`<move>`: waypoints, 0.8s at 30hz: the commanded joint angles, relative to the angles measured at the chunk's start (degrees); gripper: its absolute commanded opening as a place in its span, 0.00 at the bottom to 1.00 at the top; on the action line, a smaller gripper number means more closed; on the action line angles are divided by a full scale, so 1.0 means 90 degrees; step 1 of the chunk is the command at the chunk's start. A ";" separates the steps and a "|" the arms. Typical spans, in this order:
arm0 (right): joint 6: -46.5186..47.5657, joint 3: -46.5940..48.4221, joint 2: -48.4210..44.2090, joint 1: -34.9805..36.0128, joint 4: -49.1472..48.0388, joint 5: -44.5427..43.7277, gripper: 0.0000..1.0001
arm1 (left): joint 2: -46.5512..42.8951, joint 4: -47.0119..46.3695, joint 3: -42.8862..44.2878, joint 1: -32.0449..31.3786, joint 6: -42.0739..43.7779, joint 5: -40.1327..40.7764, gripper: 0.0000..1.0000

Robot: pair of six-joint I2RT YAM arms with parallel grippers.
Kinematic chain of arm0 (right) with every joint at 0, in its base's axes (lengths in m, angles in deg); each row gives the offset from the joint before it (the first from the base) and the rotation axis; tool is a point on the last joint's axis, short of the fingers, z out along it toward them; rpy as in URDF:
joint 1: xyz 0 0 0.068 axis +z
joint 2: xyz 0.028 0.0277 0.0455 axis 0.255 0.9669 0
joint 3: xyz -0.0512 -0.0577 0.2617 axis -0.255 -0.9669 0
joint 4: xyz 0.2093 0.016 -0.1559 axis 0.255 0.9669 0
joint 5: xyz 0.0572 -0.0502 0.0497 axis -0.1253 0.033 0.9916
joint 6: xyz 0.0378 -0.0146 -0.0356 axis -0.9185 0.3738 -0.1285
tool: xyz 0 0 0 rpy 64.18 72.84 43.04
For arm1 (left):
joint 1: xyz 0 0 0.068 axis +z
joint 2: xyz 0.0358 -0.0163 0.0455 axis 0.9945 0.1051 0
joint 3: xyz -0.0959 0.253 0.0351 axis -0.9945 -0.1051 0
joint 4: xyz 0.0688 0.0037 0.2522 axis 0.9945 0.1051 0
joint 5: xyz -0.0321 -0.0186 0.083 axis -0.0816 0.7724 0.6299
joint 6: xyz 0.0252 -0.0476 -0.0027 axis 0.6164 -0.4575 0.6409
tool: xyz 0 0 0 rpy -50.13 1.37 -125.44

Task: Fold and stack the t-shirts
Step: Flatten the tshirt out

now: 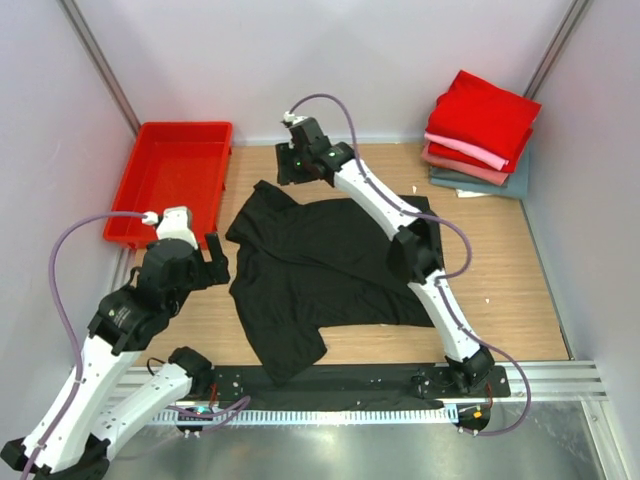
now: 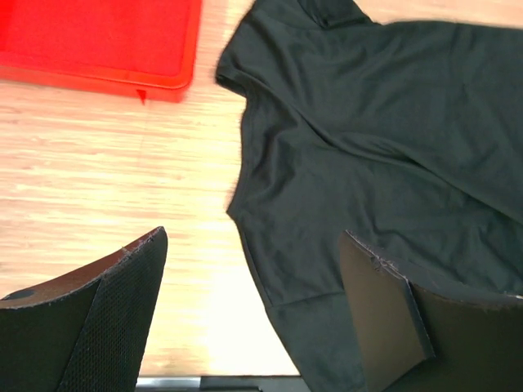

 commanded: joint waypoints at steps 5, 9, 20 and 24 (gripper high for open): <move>-0.0124 -0.0414 0.0215 0.0259 -0.1162 0.0641 0.55 | -0.0683 0.0296 -0.0146 0.0015 -0.0651 0.0849 0.86; 0.0313 0.0040 0.0643 0.0591 -0.1167 0.0126 0.55 | -0.1093 0.0223 -0.0494 0.0015 -0.1102 0.1074 0.84; 0.1163 0.0316 0.1308 0.0875 -0.1537 -0.1398 0.54 | -0.1172 -0.0101 -0.0594 0.0835 -0.0721 0.0509 0.81; 0.1495 0.0617 0.1562 0.0876 -0.1518 -0.1925 0.58 | -0.1260 -0.0091 -0.0614 0.0845 -0.0741 0.0548 0.81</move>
